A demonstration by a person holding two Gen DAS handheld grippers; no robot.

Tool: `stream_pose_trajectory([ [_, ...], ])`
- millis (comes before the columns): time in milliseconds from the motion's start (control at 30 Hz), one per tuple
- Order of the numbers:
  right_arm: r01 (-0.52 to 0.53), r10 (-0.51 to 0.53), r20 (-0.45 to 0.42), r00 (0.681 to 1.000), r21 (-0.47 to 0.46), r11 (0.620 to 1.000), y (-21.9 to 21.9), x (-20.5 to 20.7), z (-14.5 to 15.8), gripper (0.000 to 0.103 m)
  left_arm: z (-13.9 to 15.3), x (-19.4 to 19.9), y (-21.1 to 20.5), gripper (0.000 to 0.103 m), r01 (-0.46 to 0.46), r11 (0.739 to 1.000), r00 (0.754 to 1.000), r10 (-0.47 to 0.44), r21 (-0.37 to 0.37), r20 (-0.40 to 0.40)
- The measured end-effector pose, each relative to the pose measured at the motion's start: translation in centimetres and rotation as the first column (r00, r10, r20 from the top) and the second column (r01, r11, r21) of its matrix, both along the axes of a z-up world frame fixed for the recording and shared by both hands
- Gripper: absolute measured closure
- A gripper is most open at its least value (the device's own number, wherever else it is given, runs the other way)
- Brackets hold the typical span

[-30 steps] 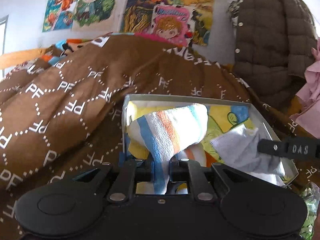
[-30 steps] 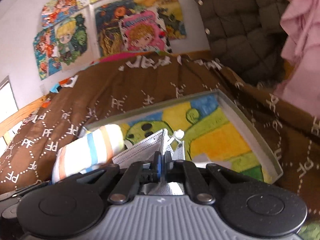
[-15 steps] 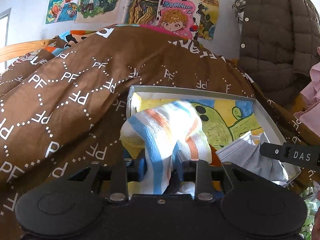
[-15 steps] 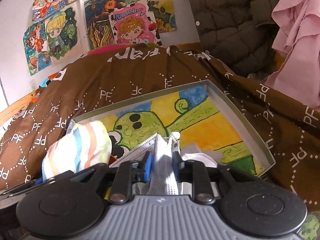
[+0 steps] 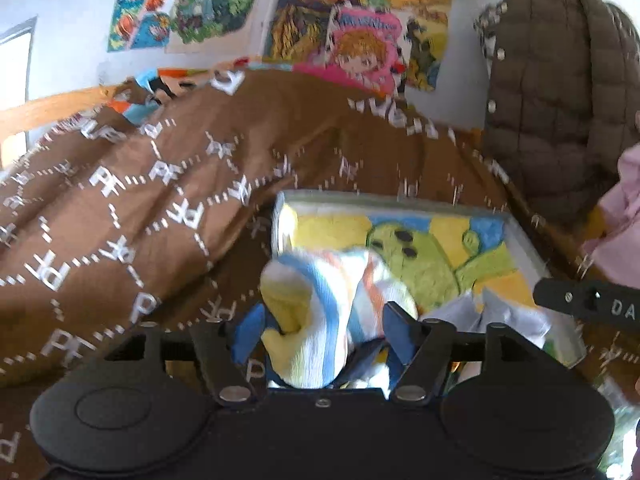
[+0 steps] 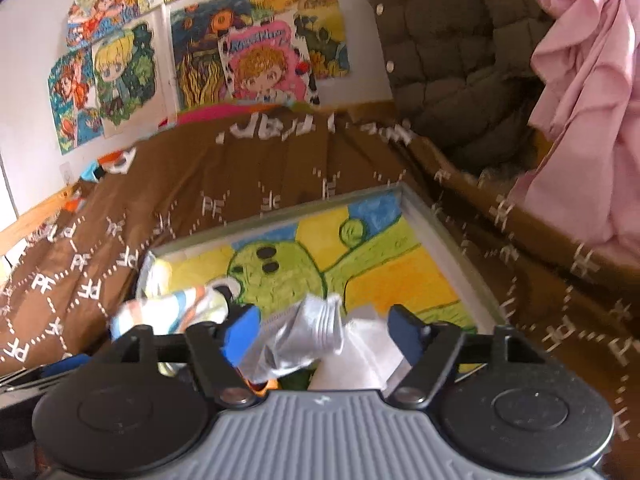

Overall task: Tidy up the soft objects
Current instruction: 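Open left tool over the tray while right tool releases the grey mask there, then move both tools back down to the pile of soft items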

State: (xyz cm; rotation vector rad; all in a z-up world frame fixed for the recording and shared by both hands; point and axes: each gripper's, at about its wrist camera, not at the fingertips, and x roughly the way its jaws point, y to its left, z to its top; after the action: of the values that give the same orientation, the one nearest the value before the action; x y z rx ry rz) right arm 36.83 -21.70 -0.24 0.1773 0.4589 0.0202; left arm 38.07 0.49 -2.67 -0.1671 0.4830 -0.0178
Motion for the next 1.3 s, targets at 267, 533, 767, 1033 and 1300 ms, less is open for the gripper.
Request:
stream_pose_trajectory([
  [267,-0.008,0.011,0.093,0.996,-0.032,0.999,-0.9,-4.8,5.3,0.004,5.7,-4.7,-0.3,0.02,-0.008,1.0,0.996,0.009,-0.004,0.09],
  [533,0.012,-0.006,0.134,0.991,-0.043,0.999,-1.4,-10.8,8.3,0.0,8.8,-11.3,-1.7,0.017,0.008,0.997,0.993,-0.017,0.079,0.117],
  [767,0.014,-0.008,0.135,0.991,-0.045,0.999,-1.9,-16.7,8.3,0.0,10.1,-17.5,-2.6,0.008,0.018,0.996,0.989,-0.03,0.087,0.144],
  [1033,0.027,-0.017,0.092,0.996,-0.108,0.994,-2.1,-23.8,5.6,0.0,9.0,-23.7,-2.8,0.001,0.042,0.993,0.988,-0.057,0.106,0.14],
  [1300,0.023,-0.016,0.05,0.999,-0.146,0.989,-1.8,-29.8,3.8,0.0,6.7,-27.7,-2.4,0.001,0.061,0.992,0.995,-0.069,0.114,0.071],
])
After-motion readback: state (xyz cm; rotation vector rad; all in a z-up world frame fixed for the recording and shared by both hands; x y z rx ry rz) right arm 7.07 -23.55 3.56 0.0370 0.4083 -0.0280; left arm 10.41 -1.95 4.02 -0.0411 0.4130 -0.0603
